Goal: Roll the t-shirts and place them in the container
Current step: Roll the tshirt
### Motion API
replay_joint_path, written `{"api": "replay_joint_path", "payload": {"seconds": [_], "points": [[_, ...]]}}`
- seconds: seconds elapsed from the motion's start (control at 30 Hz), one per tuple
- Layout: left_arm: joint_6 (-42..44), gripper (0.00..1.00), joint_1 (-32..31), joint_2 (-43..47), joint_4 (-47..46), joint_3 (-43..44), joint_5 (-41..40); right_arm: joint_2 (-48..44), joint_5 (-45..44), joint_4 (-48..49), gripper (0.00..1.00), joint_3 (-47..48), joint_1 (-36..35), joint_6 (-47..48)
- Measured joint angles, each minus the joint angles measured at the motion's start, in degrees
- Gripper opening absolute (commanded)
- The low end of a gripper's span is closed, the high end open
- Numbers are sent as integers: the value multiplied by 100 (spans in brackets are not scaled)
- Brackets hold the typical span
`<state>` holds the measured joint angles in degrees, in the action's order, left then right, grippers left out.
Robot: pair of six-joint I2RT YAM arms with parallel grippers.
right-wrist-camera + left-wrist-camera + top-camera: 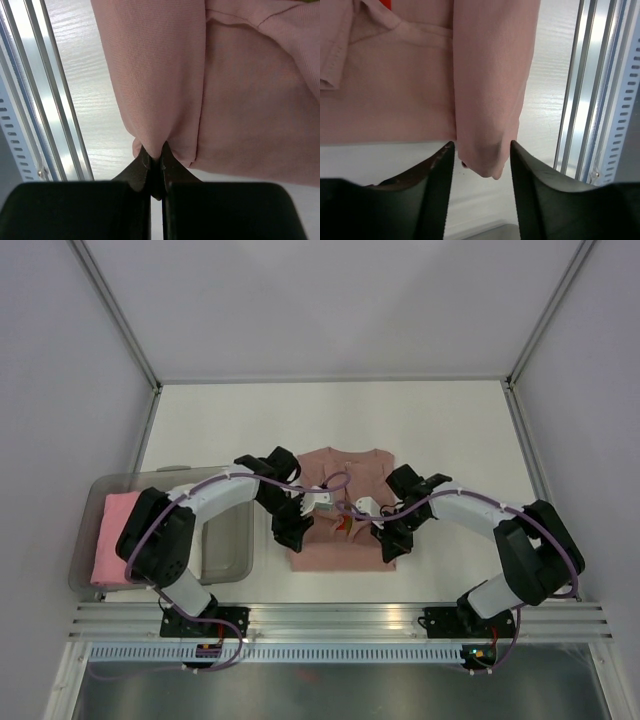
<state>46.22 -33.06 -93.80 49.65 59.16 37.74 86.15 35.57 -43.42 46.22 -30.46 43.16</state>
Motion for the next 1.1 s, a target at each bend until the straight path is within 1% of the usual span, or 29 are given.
{"api": "replay_joint_path", "payload": {"seconds": [0.03,0.13,0.3,0.37,0.4,0.43,0.5,0.53,0.57,0.6,0.67,0.77,0.83,0.87,0.93,1.03,1.1], "points": [[-39,61,11,42,-2,48,66,61,22,-17,0,42,13,-7],[-258,63,31,212,-15,190,284,197,74,-37,0,114,68,-44],[-494,64,-46,291,-146,57,448,254,96,4,0,125,208,-221],[-603,61,-114,291,-256,-105,431,254,42,83,1,125,247,-332],[-667,58,-151,291,-367,-201,387,254,17,125,2,125,264,-382],[-708,47,-168,289,-437,-267,337,251,2,162,3,125,280,-417],[-846,28,-210,251,-590,-367,199,234,-26,221,9,118,291,-485],[-940,12,-216,205,-686,-378,96,216,-50,240,21,118,289,-520],[-1005,7,-219,162,-776,-378,4,192,-76,256,28,118,289,-573],[-1093,3,-219,96,-887,-378,-107,170,-109,275,31,118,289,-599],[-1198,2,-216,-35,-1078,-372,-326,98,-232,339,36,118,289,-695],[-1292,2,-216,-166,-1224,-345,-483,-168,-516,393,38,127,295,-868],[-1338,2,-216,-214,-1263,-328,-518,-479,-732,361,39,190,295,-981],[-1349,2,-216,-229,-1287,-323,-540,-669,-824,337,43,254,295,-1045],[-1368,2,-216,-278,-1305,-304,-588,-1034,-966,313,46,415,295,-1143],[-1386,2,-216,-402,-1311,-229,-612,-1617,-1069,341,46,560,297,-1237],[-1410,2,-216,-466,-1303,-166,-614,-1923,-1010,385,36,522,299,-1322]]}}
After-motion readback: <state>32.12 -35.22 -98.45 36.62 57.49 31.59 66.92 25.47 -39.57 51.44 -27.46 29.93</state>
